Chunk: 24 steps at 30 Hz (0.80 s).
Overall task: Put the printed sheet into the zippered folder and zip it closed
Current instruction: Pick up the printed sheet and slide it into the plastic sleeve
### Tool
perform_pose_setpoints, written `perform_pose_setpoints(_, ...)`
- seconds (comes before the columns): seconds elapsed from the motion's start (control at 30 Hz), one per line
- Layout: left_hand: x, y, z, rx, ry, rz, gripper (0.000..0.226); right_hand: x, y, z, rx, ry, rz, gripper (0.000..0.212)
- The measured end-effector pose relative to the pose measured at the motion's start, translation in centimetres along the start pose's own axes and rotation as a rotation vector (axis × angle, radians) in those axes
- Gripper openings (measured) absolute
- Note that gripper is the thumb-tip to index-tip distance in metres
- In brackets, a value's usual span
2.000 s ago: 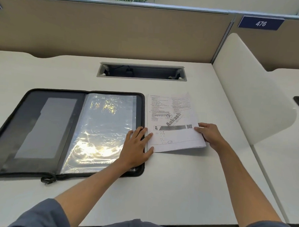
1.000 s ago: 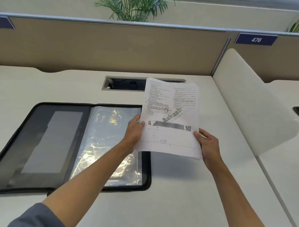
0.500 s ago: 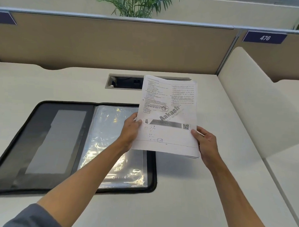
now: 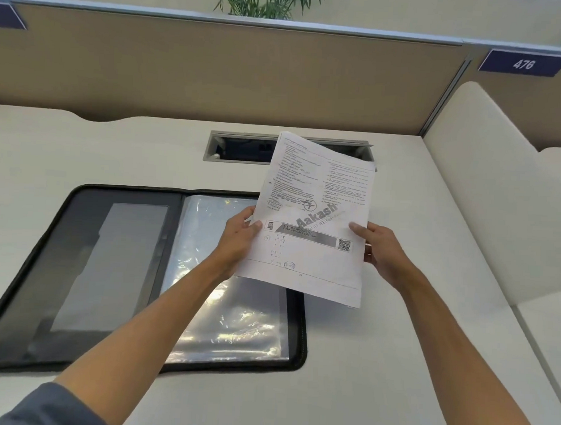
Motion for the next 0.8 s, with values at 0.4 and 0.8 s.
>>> perform_pose_setpoints(0.4, -3.1, 0.0, 3.4, 0.066, 0.023, 0.0, 0.026, -5.0, -0.2, -3.9, 0.011, -0.018, -0.02, 0.024)
perform_pose_setpoints(0.8, -7.8, 0.2, 7.4, -0.168, 0.128, 0.01, 0.024, -9.7, -1.0, -4.8, 0.056, -0.076, -0.007, 0.03)
Point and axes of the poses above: each hand's wrist, its own x-axis away from the middle knuckle, its own z-axis out of the back of the hand, y = z × x, the point moved 8 cm from there along -x, towards the middle knuckle, and after that the axes turned 6 degrees about z, right-handed, at the moved point
